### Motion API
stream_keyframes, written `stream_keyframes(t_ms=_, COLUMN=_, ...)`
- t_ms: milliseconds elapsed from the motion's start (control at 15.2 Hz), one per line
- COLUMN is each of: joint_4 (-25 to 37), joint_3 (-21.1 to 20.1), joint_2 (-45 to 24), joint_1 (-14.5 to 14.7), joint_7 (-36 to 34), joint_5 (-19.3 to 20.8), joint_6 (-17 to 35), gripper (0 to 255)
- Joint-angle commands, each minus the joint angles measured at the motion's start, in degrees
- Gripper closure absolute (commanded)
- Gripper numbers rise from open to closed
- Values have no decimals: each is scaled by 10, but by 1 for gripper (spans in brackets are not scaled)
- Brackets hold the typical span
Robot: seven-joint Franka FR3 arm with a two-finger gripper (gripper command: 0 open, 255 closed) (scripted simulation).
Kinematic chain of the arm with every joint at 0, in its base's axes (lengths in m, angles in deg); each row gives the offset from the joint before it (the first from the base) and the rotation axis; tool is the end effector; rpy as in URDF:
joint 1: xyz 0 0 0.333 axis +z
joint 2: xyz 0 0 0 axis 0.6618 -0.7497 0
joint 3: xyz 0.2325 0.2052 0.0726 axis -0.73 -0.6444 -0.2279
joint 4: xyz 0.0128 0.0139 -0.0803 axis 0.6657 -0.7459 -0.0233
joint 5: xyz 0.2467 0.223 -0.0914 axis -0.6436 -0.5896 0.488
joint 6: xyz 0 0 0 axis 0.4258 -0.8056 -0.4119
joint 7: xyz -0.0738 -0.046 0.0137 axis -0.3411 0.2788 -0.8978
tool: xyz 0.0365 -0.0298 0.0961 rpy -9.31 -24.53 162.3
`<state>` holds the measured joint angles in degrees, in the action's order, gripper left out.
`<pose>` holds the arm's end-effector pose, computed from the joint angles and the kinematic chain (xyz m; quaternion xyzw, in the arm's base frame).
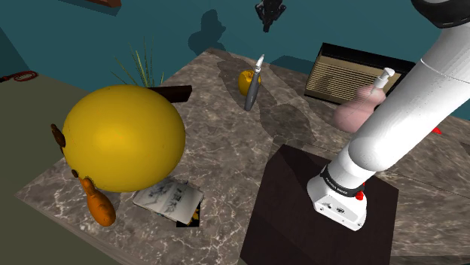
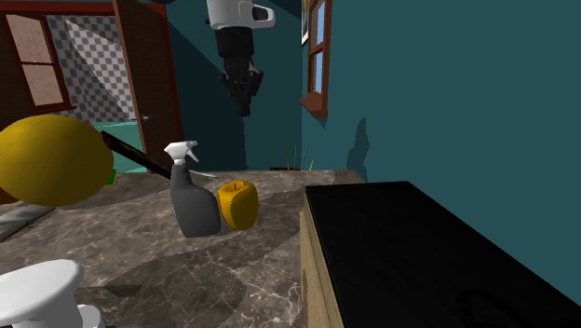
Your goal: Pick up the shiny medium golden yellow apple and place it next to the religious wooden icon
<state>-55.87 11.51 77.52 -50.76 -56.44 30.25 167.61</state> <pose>0.4828 -0.1772 0.5873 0.9744 -0.2216 0.0187 0.0324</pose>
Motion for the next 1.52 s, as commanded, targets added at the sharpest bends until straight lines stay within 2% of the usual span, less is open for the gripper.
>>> stream_keyframes(t_ms=0, joint_4=0, joint_3=0, joint_2=0, joint_1=0, joint_7=0, joint_5=0, joint_6=0, gripper=0)
stream_keyframes(t_ms=330, joint_4=-130, joint_3=-18, joint_2=30, joint_1=15, joint_7=-40, joint_5=32, joint_6=114, gripper=0)
stream_keyframes(t_ms=726, joint_4=-248, joint_3=-36, joint_2=31, joint_1=27, joint_7=-96, joint_5=76, joint_6=245, gripper=0)
stream_keyframes(t_ms=1254, joint_4=-275, joint_3=-32, joint_2=-1, joint_1=23, joint_7=-99, joint_5=80, joint_6=304, gripper=0)
stream_keyframes(t_ms=1452, joint_4=-275, joint_3=-32, joint_2=-1, joint_1=23, joint_7=-99, joint_5=80, joint_6=304, gripper=0)
